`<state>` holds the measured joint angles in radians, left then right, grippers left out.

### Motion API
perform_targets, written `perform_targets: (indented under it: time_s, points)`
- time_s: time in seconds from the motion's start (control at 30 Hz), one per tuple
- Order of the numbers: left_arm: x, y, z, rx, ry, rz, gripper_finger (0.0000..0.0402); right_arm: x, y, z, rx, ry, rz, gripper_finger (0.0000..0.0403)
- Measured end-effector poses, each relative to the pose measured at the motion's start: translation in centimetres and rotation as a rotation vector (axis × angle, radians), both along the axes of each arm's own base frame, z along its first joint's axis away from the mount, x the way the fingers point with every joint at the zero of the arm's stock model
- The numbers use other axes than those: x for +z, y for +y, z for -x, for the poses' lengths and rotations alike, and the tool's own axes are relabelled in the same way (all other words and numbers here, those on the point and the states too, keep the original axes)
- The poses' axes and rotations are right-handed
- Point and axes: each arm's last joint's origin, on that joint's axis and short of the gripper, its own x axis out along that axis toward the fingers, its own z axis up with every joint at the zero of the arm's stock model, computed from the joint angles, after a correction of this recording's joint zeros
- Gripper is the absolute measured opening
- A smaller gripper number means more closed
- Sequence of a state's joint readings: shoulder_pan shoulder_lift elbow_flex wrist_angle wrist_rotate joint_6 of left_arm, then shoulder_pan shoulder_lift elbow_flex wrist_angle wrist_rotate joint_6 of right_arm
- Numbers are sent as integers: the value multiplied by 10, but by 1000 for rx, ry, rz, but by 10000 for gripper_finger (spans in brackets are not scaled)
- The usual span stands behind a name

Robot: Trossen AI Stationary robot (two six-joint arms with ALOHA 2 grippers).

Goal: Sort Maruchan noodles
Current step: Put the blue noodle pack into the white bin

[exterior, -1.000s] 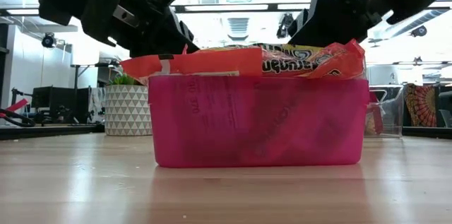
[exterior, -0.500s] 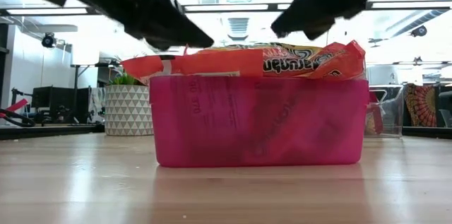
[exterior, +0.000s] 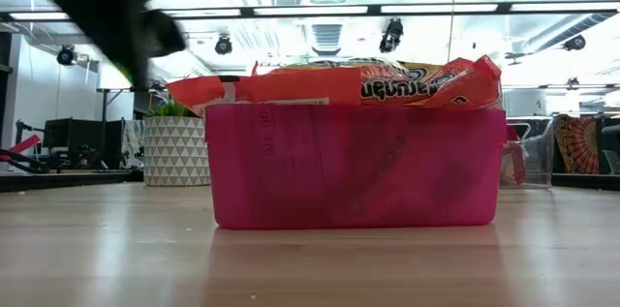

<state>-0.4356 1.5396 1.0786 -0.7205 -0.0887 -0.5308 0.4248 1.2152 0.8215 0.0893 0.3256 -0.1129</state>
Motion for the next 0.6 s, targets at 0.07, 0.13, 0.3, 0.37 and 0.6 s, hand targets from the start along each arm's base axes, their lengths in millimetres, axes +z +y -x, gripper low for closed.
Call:
perform_targets:
  time_s: [0.07,0.13,0.3,0.37,0.6]
  points:
    - [-2,-3,4,39,84,70,0,5,-2,3,-8,-28,42,13]
    - [-9,-3,13,73,206,147,0,9,-5,7,-20,-50,80,13]
    - [-29,-2,36,199,446,209,0,19,-12,17,-41,-85,92,13]
    - [-38,0,45,257,514,204,0,24,-15,21,-39,-95,105,13]
    - [-63,4,68,412,714,248,0,44,-27,43,-45,-176,96,13]
